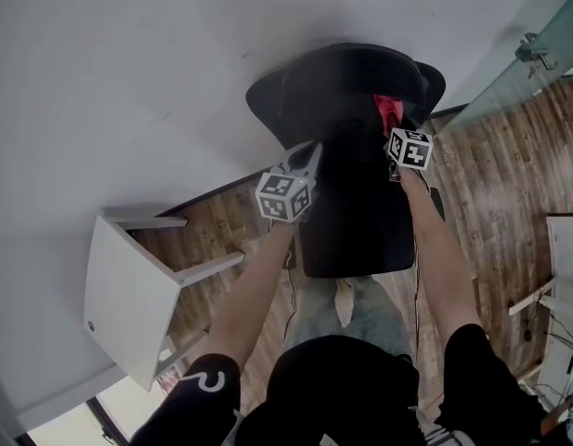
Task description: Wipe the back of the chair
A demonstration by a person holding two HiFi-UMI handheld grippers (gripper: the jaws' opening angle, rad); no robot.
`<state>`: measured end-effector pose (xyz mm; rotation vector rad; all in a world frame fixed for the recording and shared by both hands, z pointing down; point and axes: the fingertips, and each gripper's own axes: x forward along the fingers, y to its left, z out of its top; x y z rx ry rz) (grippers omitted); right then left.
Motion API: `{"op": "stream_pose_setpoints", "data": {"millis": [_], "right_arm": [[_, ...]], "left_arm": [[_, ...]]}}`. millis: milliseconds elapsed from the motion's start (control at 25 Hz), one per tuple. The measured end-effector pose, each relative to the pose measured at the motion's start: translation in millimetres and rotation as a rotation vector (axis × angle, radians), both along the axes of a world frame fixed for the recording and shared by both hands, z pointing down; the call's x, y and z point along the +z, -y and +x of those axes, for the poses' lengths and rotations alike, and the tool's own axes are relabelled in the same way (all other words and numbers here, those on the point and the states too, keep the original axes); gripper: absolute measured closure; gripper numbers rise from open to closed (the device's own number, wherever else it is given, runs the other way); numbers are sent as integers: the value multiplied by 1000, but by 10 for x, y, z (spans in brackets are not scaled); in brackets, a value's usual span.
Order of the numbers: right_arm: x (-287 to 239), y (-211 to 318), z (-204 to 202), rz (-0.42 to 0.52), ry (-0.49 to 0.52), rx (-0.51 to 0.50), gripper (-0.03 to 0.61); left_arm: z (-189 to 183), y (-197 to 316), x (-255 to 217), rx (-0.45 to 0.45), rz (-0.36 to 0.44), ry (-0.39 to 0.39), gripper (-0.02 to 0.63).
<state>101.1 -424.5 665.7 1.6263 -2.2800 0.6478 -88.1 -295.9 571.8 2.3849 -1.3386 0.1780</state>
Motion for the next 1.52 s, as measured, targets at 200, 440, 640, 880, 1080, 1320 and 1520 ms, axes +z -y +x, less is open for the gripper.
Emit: {"op": "stream_pose_setpoints", "data": {"millis": [200, 440, 640, 880, 1080, 1320, 1520], "right_arm": [[16, 11, 448, -5, -4, 43, 512], [-45, 44, 918, 8, -10, 75, 512], [-207, 97, 1210, 32, -16, 96, 512], [-333, 90, 1557, 43, -20, 132, 512], [-296, -149, 1582, 30, -5, 121, 511], [-171, -535, 1129, -4, 24, 43, 511], [-64, -768, 431, -29, 23, -41, 511]], "left_arm": [[310, 25, -6, 29, -1, 5, 589], [624, 60, -10, 48, -1, 11, 589], [850, 60, -92, 63, 10, 11, 589], [950, 87, -220, 52, 23, 7, 589], [941, 29, -255, 21, 15, -11, 589], [732, -137, -188, 30, -2, -6, 589], [235, -327, -41, 2, -34, -20, 589]]}}
